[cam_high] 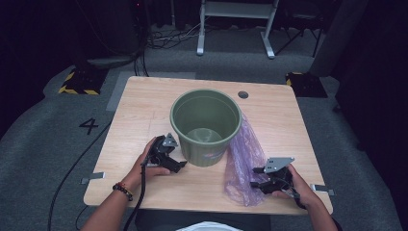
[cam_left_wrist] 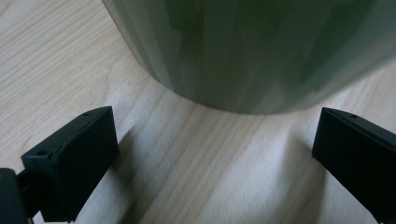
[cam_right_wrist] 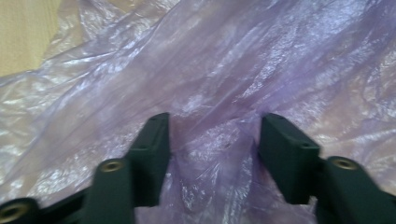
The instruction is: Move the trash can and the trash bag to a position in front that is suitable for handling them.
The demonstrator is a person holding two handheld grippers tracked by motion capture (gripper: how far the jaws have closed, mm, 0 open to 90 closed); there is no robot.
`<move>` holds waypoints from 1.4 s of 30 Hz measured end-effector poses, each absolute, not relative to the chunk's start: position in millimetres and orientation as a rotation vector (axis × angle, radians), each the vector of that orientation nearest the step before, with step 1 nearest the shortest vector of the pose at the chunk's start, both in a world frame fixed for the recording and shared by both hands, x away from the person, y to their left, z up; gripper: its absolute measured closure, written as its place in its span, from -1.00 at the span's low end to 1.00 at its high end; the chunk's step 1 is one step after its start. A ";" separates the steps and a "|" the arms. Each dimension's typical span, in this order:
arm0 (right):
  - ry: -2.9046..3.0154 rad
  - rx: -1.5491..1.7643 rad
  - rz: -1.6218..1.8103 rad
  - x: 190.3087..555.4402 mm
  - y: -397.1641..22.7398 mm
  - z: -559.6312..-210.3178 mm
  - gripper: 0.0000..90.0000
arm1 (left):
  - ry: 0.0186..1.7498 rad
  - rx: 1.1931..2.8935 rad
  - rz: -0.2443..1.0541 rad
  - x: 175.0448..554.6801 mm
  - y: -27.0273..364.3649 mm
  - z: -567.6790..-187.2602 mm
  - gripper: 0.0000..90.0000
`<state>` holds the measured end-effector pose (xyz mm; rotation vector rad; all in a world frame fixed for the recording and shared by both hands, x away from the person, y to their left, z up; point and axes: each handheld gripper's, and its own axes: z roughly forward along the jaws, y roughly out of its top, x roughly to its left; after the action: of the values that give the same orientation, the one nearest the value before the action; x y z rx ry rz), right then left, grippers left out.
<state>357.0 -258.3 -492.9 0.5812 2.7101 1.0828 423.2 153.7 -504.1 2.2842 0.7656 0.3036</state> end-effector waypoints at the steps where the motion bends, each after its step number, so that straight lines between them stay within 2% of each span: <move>1: 2.716 0.565 1.075 355.9 -256.6 -492.2 -0.14 | 0.767 2.286 0.304 423.6 153.3 -504.0 -1.00; 3: 2.707 0.524 1.080 351.9 -254.6 -487.6 -0.26 | 0.774 2.282 0.303 424.0 153.1 -504.1 -1.00; 11: 2.617 0.367 1.099 339.2 -277.8 -444.8 -0.24 | 0.783 2.279 0.306 423.7 152.6 -504.1 -1.00; 15: 2.586 0.487 1.122 357.5 -289.3 -456.1 -0.19 | 0.778 2.283 0.306 424.6 147.3 -503.9 -1.00; 22: 2.596 0.538 1.184 380.6 -283.1 -482.2 -0.28 | 0.781 2.280 0.303 427.8 137.8 -504.1 -1.00; 32: 2.687 0.448 1.182 377.3 -253.0 -499.6 -0.26 | 0.862 2.254 0.340 449.8 120.1 -504.2 -1.00; 37: 2.692 0.465 1.192 375.5 -248.0 -500.1 -0.22 | 0.847 2.264 0.334 460.8 120.2 -503.6 -1.00; 40: 2.686 0.513 1.178 374.1 -245.1 -499.6 -0.22 | 0.811 2.258 0.314 458.8 126.0 -502.9 -0.94; 42: 2.679 0.544 1.174 372.8 -242.1 -499.7 -0.23 | 0.782 2.234 0.253 452.6 131.3 -501.5 -0.83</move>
<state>372.8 -242.1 -499.7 0.5444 2.6793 1.1737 452.6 131.3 -501.5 2.2340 0.7821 0.2533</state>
